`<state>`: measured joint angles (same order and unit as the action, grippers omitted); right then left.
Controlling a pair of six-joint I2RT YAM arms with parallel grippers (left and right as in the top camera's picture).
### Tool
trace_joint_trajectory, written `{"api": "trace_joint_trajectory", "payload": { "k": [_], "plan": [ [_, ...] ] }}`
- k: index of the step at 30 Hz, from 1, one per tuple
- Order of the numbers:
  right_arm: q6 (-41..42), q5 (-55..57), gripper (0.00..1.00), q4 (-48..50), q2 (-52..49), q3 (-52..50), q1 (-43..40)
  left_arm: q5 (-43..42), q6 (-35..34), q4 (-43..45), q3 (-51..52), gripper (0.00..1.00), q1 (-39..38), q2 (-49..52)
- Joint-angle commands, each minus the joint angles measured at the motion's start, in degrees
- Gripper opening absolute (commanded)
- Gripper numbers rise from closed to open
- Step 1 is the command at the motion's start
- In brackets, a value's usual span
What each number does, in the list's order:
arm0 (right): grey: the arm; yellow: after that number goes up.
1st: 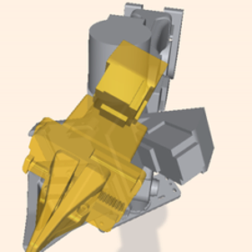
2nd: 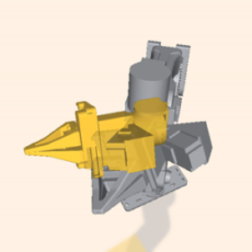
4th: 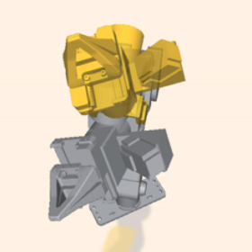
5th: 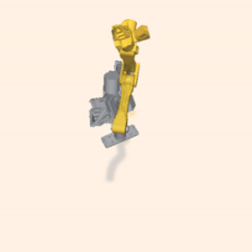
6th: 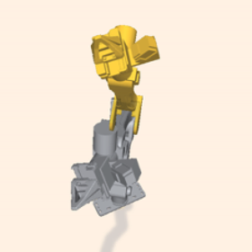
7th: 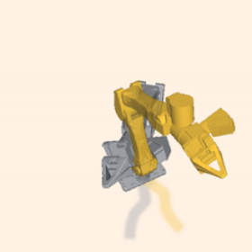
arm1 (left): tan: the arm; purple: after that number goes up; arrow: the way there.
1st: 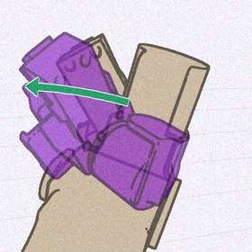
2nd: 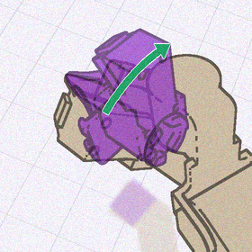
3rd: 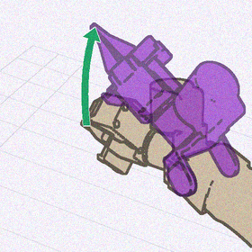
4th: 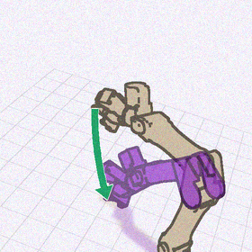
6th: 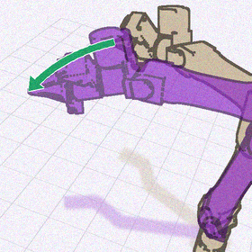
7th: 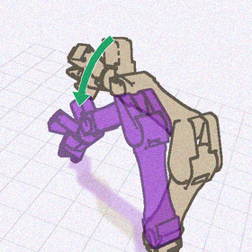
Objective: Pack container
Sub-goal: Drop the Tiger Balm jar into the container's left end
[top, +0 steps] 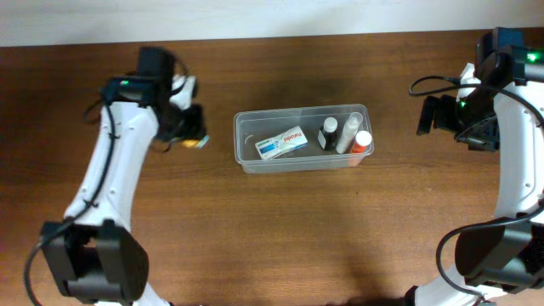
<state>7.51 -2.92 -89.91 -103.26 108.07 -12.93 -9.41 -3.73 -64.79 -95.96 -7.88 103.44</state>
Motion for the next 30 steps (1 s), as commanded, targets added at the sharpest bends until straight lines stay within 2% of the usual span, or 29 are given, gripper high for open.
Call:
{"api": "trace_joint_trajectory", "payload": {
  "k": [1,6,10,24,25,27,30],
  "plan": [
    [-0.17,-0.52,0.98,0.04,0.15,-0.20,0.20,-1.60,0.11,2.86,-2.78,0.33,-6.25,-1.68],
    [-0.17,-0.52,0.98,0.02,0.15,-0.20,0.20,7.26,0.09,5.40,-2.67,0.33,-14.08,-0.50],
    [-0.17,-0.52,0.98,0.02,0.15,-0.20,0.20,9.86,0.09,4.61,-2.60,0.33,-17.59,1.92],
    [-0.17,-0.55,0.98,-0.07,0.15,-0.20,0.20,9.86,0.11,3.52,-2.40,0.33,-18.23,15.98],
    [-0.17,-0.55,0.98,-0.07,0.15,-0.20,0.20,9.86,0.11,3.54,-2.40,0.35,-18.23,16.63],
    [-0.17,-0.55,0.98,-0.07,0.15,-0.20,0.20,9.84,0.11,3.54,-2.40,0.48,-18.23,17.42],
    [-0.17,-0.55,0.98,-0.07,0.15,-0.20,0.20,9.86,0.11,3.56,-2.43,0.52,-18.23,17.53]
  ]
}}
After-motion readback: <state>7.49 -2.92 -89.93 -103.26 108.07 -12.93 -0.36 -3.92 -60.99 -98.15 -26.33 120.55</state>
